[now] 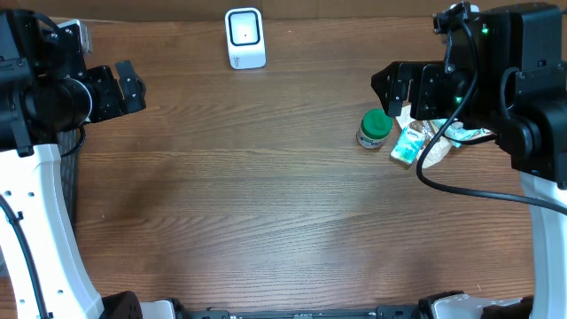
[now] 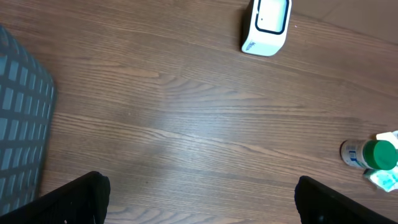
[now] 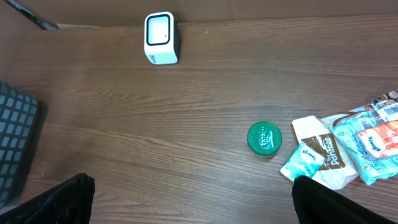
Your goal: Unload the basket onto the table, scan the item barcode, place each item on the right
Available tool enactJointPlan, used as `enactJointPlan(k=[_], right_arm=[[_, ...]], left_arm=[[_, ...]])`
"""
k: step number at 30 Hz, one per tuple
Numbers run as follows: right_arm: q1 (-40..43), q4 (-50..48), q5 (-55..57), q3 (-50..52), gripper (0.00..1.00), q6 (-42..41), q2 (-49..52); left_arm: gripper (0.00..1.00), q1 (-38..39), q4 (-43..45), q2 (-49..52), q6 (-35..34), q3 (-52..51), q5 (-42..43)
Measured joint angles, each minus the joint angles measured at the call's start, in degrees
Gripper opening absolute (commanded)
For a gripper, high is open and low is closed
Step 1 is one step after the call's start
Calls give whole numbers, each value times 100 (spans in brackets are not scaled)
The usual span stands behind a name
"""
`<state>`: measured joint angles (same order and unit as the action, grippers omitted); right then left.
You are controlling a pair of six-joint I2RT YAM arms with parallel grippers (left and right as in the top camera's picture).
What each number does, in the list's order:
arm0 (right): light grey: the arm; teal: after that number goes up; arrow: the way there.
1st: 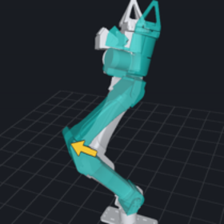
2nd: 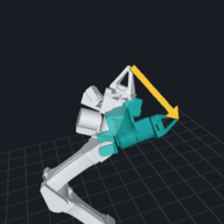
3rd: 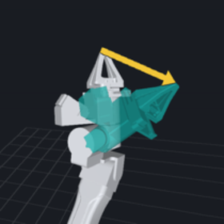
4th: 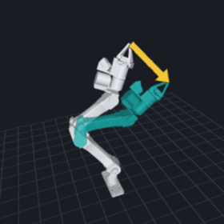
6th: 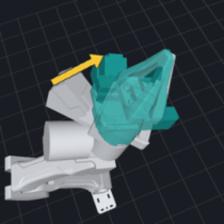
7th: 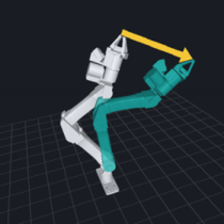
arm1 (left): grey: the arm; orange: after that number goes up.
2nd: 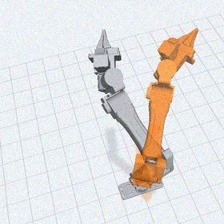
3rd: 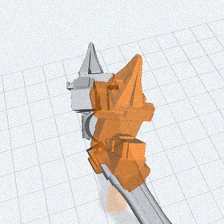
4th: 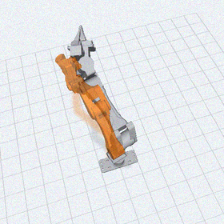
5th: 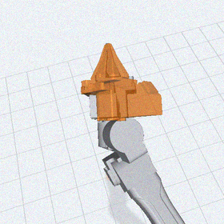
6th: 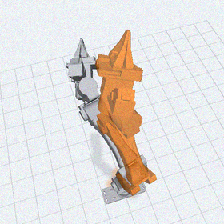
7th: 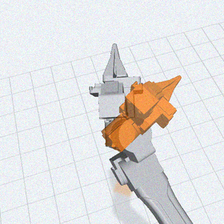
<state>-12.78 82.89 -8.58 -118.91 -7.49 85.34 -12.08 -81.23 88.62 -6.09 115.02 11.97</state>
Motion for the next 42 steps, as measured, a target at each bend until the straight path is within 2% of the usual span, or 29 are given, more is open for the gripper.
enactJointPlan(k=[23,28,33,37,42], right_arm=[[2,-15,74,0,100,0,0],[4,-787,341,13,100,0,-31],[15,-2098,597,332,100,2,-350],[144,-3119,699,1088,100,22,-925],[348,-4188,761,2503,100,22,-1840]], left_arm=[[100,0,2,0,-2,0,0],[100,0,2,0,-2,0,0],[99,0,0,0,-2,0,2],[100,0,0,0,-2,0,2],[100,0,4,0,-2,0,2]])
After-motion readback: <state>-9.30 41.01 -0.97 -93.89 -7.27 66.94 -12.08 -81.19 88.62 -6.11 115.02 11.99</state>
